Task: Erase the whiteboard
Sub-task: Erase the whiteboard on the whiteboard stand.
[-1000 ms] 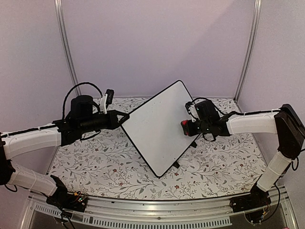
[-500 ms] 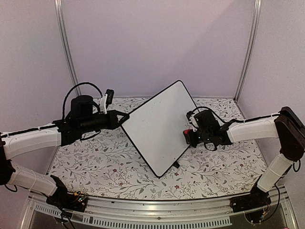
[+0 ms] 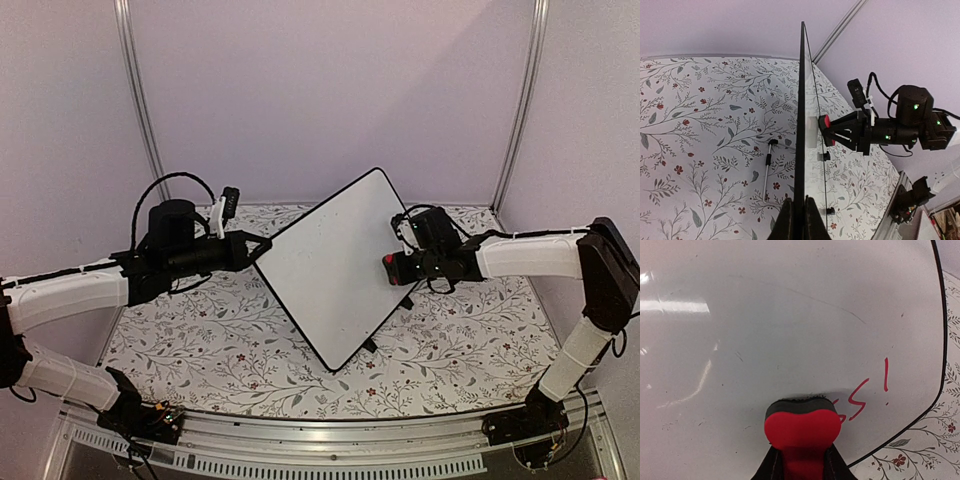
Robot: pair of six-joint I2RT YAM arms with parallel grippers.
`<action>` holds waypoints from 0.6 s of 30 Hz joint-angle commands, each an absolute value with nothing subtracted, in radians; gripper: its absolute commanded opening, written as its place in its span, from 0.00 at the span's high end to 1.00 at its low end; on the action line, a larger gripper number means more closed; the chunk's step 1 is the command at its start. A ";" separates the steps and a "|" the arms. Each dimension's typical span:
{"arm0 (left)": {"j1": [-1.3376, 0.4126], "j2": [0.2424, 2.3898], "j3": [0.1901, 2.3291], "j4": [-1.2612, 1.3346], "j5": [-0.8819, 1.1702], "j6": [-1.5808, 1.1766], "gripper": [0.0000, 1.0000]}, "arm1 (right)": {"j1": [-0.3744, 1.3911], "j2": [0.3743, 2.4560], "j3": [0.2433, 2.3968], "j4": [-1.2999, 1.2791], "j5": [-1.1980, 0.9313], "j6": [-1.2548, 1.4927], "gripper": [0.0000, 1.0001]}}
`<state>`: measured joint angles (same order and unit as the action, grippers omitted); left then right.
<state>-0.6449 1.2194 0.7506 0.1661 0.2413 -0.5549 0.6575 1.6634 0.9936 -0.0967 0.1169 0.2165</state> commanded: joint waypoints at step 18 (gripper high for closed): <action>-0.666 1.211 0.752 0.167 0.316 -0.460 1.00 | 0.598 1.692 0.858 -0.028 0.019 0.232 0.77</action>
